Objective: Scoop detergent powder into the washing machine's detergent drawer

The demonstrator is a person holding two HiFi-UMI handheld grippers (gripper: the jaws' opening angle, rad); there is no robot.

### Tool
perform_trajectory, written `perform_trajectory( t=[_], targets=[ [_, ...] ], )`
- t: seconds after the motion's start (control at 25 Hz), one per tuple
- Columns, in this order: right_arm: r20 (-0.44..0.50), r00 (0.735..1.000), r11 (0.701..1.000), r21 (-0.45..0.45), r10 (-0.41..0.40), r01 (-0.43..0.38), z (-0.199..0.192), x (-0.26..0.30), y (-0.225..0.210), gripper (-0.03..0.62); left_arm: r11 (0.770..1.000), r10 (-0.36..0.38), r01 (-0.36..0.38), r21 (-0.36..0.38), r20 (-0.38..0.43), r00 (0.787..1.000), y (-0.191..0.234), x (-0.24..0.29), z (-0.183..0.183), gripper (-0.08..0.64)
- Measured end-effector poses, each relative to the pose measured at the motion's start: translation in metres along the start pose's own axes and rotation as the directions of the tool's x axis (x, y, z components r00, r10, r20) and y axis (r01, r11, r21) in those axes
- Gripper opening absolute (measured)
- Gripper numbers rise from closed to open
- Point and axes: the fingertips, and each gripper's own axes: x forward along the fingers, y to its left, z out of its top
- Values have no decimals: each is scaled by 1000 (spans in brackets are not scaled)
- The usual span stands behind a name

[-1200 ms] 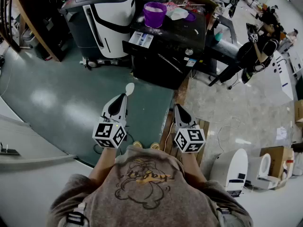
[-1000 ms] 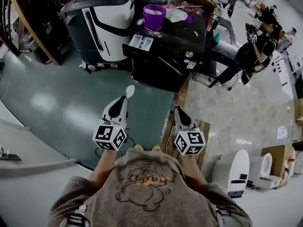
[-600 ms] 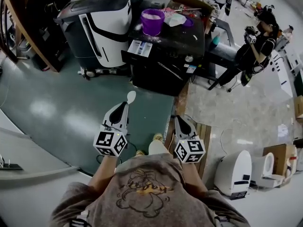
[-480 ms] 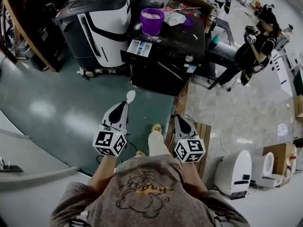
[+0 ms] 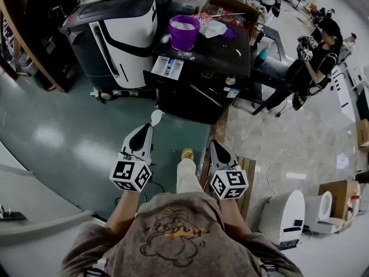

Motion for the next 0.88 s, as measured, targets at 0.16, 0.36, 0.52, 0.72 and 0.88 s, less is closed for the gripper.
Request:
perform_trajectory(
  t=[0.16,0.36,0.52,0.72,0.88],
  targets=[
    [-7,1000,1000,0,4,-4,5,26,-11,0,1000,3,-3,-1,-2,1000,11,26,0,23],
    [-15,1000,1000,-3,9,-9,15,64,-26,0,1000,1,-1,-6,-9,1000,26,66,0,23],
    [-22,1000,1000,-6,20,-20,27,95,-38,0,1000,1,-1,-12,-11,1000,36,99,5,23],
    [-32,998,999,-10,52,-52,47,135,-52,0,1000,16,-16,-13,-12,1000,47,141,16,23],
    [-31,997,997,-11,72,-72,65,168,-69,0,1000,29,-29,-7,-13,1000,55,174,25,23]
  ],
)
